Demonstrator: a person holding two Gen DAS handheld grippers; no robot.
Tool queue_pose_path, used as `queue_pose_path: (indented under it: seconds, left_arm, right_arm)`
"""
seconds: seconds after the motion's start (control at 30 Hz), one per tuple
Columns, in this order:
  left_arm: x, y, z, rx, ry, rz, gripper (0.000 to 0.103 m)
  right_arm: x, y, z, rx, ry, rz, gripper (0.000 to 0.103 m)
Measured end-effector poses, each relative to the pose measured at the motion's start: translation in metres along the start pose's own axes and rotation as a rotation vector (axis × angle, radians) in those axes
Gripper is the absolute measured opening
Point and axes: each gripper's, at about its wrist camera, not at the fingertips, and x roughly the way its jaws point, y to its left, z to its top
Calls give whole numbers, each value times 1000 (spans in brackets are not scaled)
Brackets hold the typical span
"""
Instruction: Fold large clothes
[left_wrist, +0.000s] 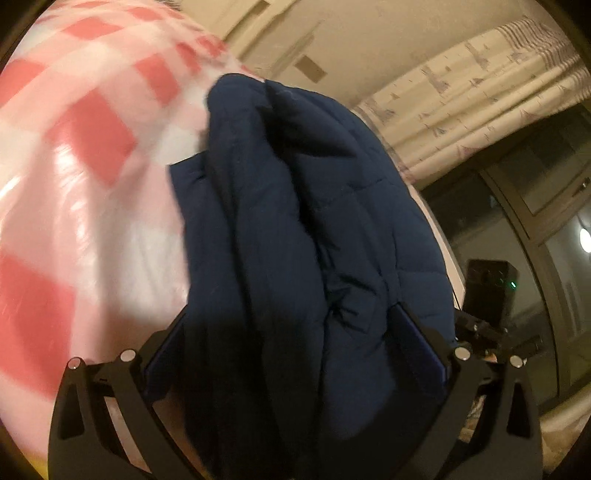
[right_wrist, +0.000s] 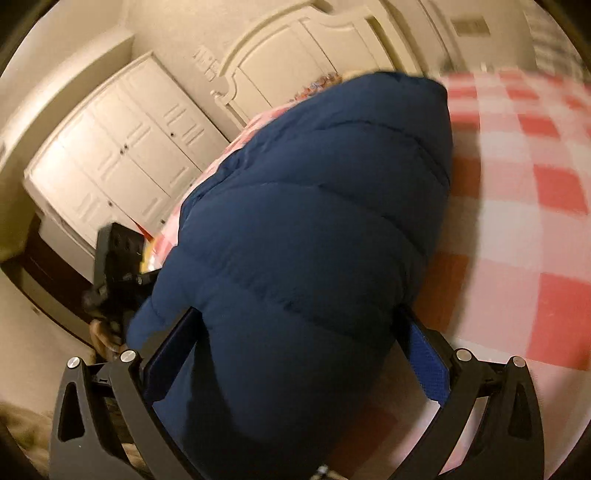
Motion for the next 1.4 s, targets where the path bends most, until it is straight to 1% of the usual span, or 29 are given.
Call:
queue_pose_path:
  seconds: [0.1,0.2,0.27,0.3,0.33,0.37,0.4,0.43,0.5,0.6,0.67,0.7,0.8,0.87,0.9,0.97,1.0,1.03,1.07,1.1,1.13,1.17,1.2,1.23,1.27,1.3,1.33,1.37,1.4]
  left_arm:
    - [2,6,7,-27,32,-19,101]
    - [5,0,5,5,37,5,101]
    - [10,-3,7,13,43,12,101]
    - [10,-5,6,21,41,10,101]
    - [11,-6,6,25,37,6,98]
    - [9,-8,5,25,22,1,87]
    - [5,-13,4,35,-18,12,76]
    - [2,-18,3,53,-36,33,71]
    - [4,-37,6,105,-64,83,57]
    - [20,-69,21,180,-102,110,52]
    - [34,-88,37,210,-133,103,51]
    - [44,-102,51,211,-150,84,50]
    - [79,-136,90,237,-180,44,50]
    - [108,-157,111,256,-177,30,50]
    - [132,-164,125,253,-158,30,50]
    - [168,-171,136,227,-121,56,50]
    - [191,-168,139,205,-88,101,50]
    - [211,-162,137,188,-48,147,53]
    - [226,-157,134,168,-31,179,60]
    - [226,-153,128,154,-83,161,61]
    - [226,-151,126,141,-90,158,62]
    - [224,-150,125,125,-84,165,65]
    - [220,-150,125,128,-81,190,70]
    - [215,-153,124,142,-85,220,72]
    - [208,-158,126,166,-99,267,76]
    - [199,-168,125,206,-130,318,76]
    - [188,-178,123,243,-172,361,77]
    - [176,-187,120,273,-224,401,79]
    - [161,-196,114,301,-295,442,85]
  right_arm:
    - [-10,-12,4,63,3,20,99]
    - [-5,-13,-2,66,29,21,99]
    - [5,-17,-2,99,50,79,99]
    - [7,-15,-3,79,36,80,99]
    - [9,-12,-4,62,28,74,99]
    - [9,-12,-3,44,9,69,97]
    - [5,-7,-4,16,-20,61,89]
    - [-2,-1,-5,-21,-58,40,85]
    - [-15,8,-4,-100,-150,-15,79]
    - [-42,3,7,-130,-284,-73,75]
    - [-59,-6,20,-141,-340,-112,74]
    - [-69,-12,28,-148,-365,-136,73]
    - [-93,-35,52,-134,-438,-196,73]
    - [-107,-55,68,-112,-481,-238,73]
    - [-111,-68,76,-93,-484,-247,73]
    - [-112,-107,89,-19,-449,-278,73]
    - [-107,-124,93,19,-412,-302,73]
    - [-100,-141,94,63,-362,-335,73]
    - [-87,-161,93,117,-296,-387,76]
    - [-84,-168,91,130,-318,-389,77]
    - [-83,-168,87,125,-341,-385,78]
    - [-81,-166,86,131,-343,-402,82]
    - [-82,-162,84,138,-341,-435,90]
    - [-83,-160,85,138,-335,-458,94]
    - [-88,-147,85,133,-337,-520,95]
    - [-94,-132,81,125,-367,-578,95]
    - [-103,-118,84,103,-422,-613,95]
    - [-112,-100,76,52,-489,-602,95]
    - [-116,-79,66,-14,-538,-589,95]
